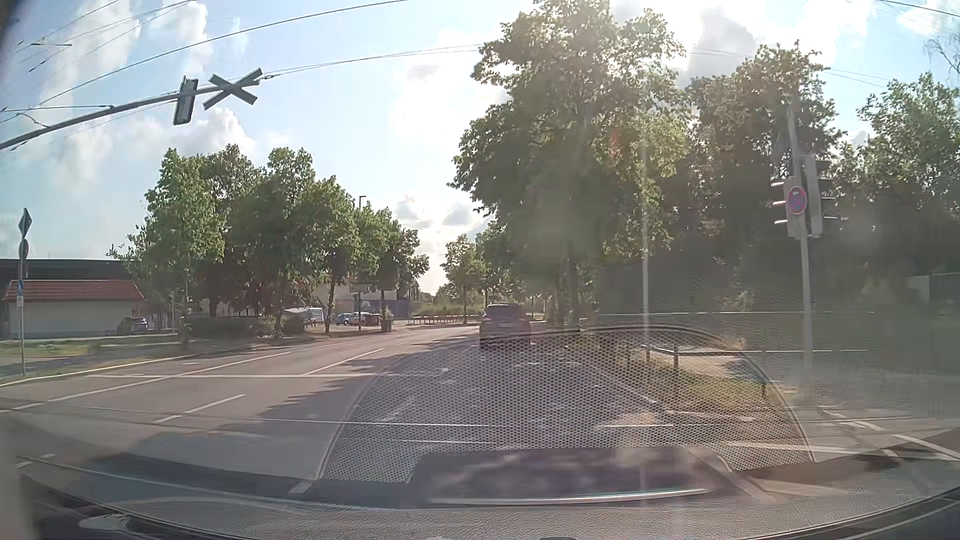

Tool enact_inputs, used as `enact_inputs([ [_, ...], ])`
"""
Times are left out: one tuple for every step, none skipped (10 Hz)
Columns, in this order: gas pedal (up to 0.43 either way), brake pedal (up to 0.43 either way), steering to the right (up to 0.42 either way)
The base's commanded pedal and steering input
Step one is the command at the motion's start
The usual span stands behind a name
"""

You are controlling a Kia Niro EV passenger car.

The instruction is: Follow the waypoints while adhering to traffic rules and regulations

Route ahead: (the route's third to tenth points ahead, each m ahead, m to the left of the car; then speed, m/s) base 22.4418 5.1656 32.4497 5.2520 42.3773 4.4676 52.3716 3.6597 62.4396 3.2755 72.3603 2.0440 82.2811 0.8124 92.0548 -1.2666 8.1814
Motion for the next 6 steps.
enact_inputs([
  [0.228,0.012,-0.008],
  [0.228,0.012,-0.003],
  [0.228,0.012,-0.001],
  [0.24,0.012,-0.001],
  [0.24,0.012,0.0],
  [0.24,0.012,0.0],
])
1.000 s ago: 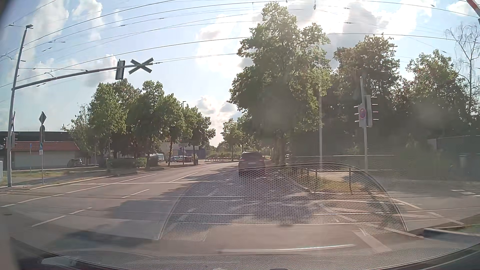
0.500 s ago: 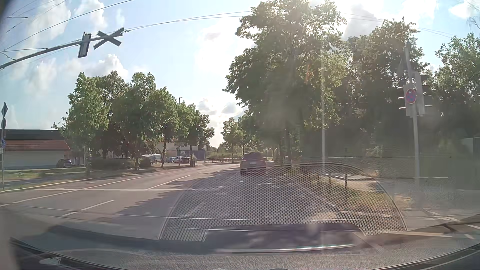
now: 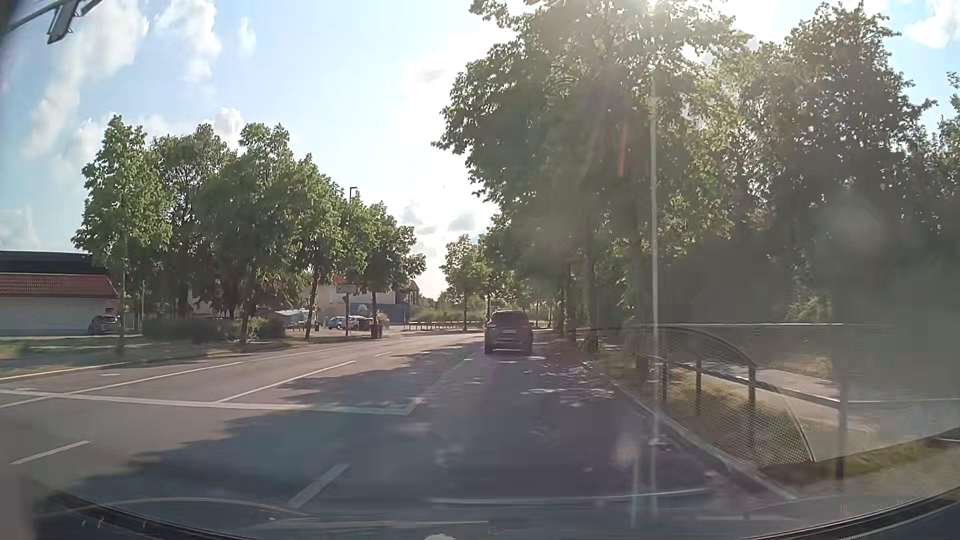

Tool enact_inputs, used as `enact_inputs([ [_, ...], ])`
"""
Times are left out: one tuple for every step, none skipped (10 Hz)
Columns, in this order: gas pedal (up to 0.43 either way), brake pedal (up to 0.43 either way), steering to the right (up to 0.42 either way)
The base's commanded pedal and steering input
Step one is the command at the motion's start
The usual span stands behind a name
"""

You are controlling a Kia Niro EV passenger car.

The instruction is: Follow the waypoints while adhering to traffic rules and regulations

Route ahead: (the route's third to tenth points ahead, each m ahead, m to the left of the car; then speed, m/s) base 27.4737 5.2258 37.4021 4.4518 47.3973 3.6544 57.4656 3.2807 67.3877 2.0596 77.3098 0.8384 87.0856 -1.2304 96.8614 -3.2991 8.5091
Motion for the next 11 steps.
enact_inputs([
  [0.22,0.012,0.0],
  [0.228,0.012,0.001],
  [0.228,0.012,0.001],
  [0.228,0.012,0.0],
  [0.228,0.012,0.0],
  [0.228,0.012,0.0],
  [0.228,0.012,0.0],
  [0.228,0.012,0.0],
  [0.228,0.012,0.001],
  [0.228,0.012,0.0],
  [0.228,0.012,0.0],
])
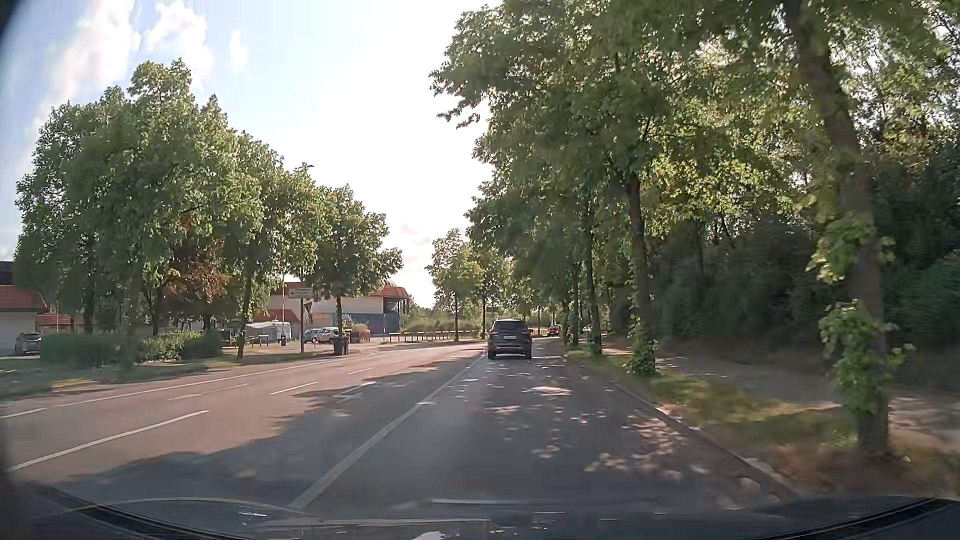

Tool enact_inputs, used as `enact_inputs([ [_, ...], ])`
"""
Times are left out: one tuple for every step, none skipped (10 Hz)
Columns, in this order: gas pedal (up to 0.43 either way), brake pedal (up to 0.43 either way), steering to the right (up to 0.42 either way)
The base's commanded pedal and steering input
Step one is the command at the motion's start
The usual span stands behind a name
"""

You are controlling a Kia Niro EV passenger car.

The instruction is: Follow the waypoints while adhering to traffic rules and regulations

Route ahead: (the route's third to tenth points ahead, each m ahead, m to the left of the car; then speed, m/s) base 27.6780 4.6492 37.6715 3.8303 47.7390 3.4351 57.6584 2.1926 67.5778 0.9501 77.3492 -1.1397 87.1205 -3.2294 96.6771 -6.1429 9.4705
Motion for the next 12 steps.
enact_inputs([
  [0.228,0.012,0.001],
  [0.228,0.012,0.002],
  [0.228,0.012,0.006],
  [0.228,0.012,0.008],
  [0.228,0.012,0.007],
  [0.228,0.012,0.007],
  [0.228,0.012,0.007],
  [0.228,0.012,0.006],
  [0.228,0.012,0.005],
  [0.228,0.012,0.003],
  [0.228,0.012,0.001],
  [0.228,0.012,0.002],
])
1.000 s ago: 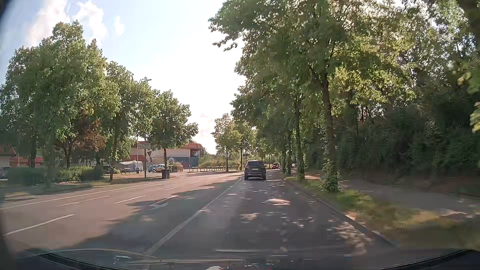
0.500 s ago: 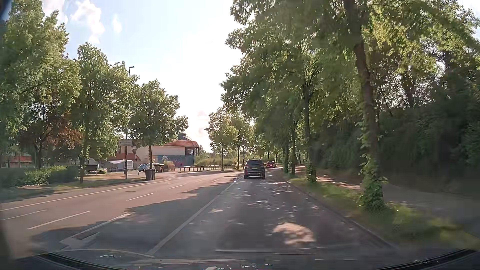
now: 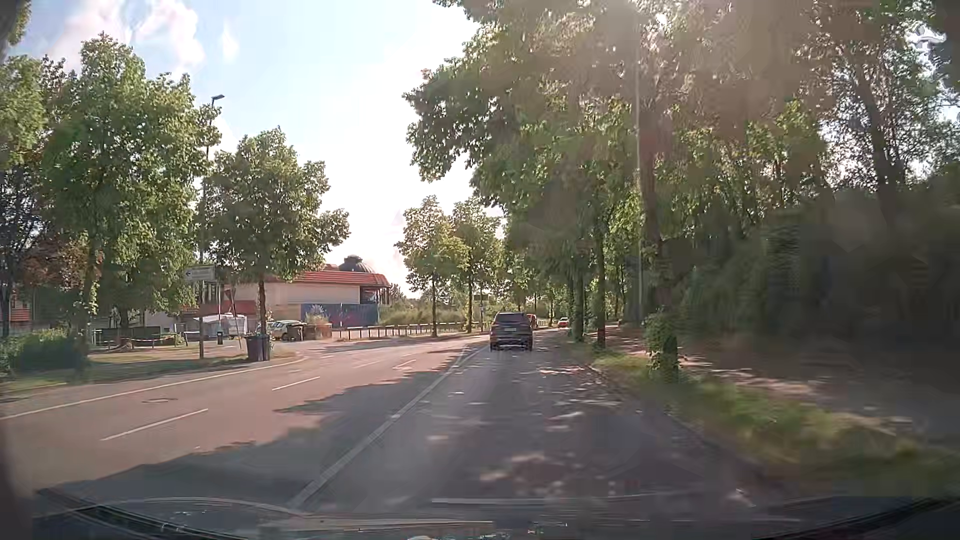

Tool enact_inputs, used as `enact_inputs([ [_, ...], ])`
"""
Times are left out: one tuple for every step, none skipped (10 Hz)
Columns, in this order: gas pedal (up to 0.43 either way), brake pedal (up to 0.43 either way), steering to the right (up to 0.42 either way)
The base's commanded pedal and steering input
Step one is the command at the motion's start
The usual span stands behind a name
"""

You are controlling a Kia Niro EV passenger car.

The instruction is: Follow the waypoints while adhering to traffic rules and regulations

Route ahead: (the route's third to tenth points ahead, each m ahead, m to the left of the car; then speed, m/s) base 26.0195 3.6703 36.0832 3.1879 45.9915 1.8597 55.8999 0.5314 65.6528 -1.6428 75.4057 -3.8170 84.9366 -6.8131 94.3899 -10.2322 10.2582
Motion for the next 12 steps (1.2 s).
enact_inputs([
  [0.228,0.012,0.002],
  [0.22,0.012,0.003],
  [0.22,0.012,0.004],
  [0.22,0.012,0.005],
  [0.22,0.012,0.005],
  [0.22,0.012,0.005],
  [0.22,0.012,0.005],
  [0.189,0.012,0.005],
  [0.177,0.012,0.006],
  [0.177,0.012,0.007],
  [0.177,0.012,0.009],
  [0.177,0.012,0.009],
])
